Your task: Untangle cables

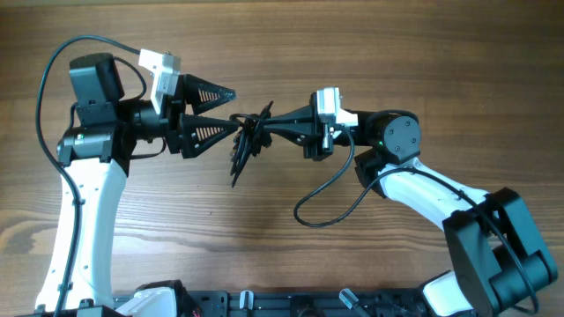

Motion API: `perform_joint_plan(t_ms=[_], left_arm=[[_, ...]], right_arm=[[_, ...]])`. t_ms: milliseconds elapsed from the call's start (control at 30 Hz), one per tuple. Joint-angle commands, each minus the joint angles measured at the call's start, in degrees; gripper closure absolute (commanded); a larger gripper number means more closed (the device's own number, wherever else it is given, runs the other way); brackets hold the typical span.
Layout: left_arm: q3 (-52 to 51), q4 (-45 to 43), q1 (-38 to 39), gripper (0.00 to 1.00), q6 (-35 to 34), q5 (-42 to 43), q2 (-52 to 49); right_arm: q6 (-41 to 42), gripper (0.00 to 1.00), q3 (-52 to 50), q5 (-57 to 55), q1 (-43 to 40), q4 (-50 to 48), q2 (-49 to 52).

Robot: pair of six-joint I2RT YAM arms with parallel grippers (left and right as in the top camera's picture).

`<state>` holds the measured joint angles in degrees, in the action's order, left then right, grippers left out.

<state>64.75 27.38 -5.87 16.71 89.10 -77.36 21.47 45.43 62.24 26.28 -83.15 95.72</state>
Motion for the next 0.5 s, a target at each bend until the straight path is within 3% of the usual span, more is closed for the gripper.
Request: perform_joint_plan(t_ms=[0, 467], left_arm=[[-0.26, 0.07, 0.26, 0.18, 0.90, 1.27, -0.33], [-0.26, 1.49, 3.15, 0.24, 0.90, -5.55, -0.57]], right_arm=[[1.01, 0.96, 0.48, -2.27, -0.35, -0.22, -1.11], [1.27, 0.96, 0.48, -0.50, -0.33, -4.55, -1.11]])
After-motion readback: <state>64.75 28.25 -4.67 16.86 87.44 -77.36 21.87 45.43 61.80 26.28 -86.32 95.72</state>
